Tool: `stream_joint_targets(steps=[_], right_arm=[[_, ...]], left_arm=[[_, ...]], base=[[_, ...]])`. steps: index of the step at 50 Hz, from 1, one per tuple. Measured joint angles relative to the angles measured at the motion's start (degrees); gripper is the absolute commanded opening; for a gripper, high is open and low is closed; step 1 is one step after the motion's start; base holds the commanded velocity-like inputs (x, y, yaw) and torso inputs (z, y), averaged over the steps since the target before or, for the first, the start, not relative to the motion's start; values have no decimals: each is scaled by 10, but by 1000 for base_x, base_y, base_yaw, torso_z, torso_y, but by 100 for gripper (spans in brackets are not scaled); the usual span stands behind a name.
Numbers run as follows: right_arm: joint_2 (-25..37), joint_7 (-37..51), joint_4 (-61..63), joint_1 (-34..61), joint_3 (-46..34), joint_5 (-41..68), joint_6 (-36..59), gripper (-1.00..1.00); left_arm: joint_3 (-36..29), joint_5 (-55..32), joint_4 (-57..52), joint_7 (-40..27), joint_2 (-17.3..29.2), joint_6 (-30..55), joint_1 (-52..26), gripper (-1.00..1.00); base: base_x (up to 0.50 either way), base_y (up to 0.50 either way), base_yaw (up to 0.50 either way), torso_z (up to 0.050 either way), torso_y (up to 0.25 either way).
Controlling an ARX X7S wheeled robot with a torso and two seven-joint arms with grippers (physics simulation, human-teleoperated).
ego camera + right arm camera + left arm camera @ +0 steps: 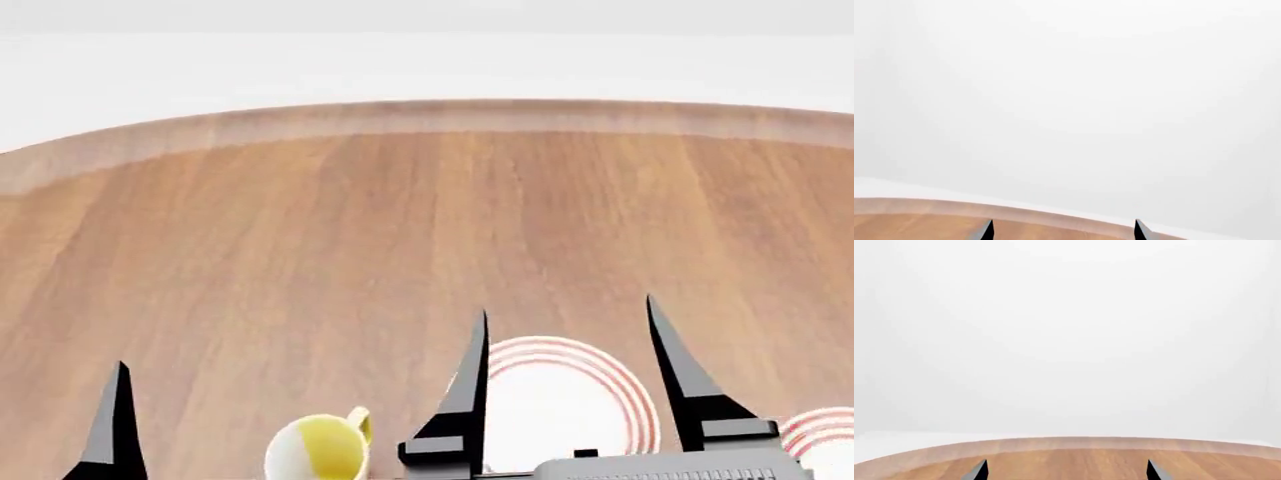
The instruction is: Put the white mug on the left plate.
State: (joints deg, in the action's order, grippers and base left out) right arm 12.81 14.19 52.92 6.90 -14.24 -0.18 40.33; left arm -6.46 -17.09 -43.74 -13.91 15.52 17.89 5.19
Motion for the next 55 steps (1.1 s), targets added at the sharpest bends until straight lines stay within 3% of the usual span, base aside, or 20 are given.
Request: stream_joint_targets(steps=[7, 25, 55], right_arm=[[0, 2, -1, 0, 1, 3, 0, 100], [-7, 16, -6, -8, 19, 17, -16, 100], [-5, 24, -7, -23, 34, 45, -60, 100]], left_arm=[[-2, -2, 0, -3, 3, -1, 0, 100], [-6, -7, 1, -10, 10, -4, -1, 100], [-15, -13, 7, -19, 19, -12, -3, 100]], base=[[0, 500, 0, 0, 0], [0, 4, 0, 0, 0], [0, 0, -499, 0, 0]])
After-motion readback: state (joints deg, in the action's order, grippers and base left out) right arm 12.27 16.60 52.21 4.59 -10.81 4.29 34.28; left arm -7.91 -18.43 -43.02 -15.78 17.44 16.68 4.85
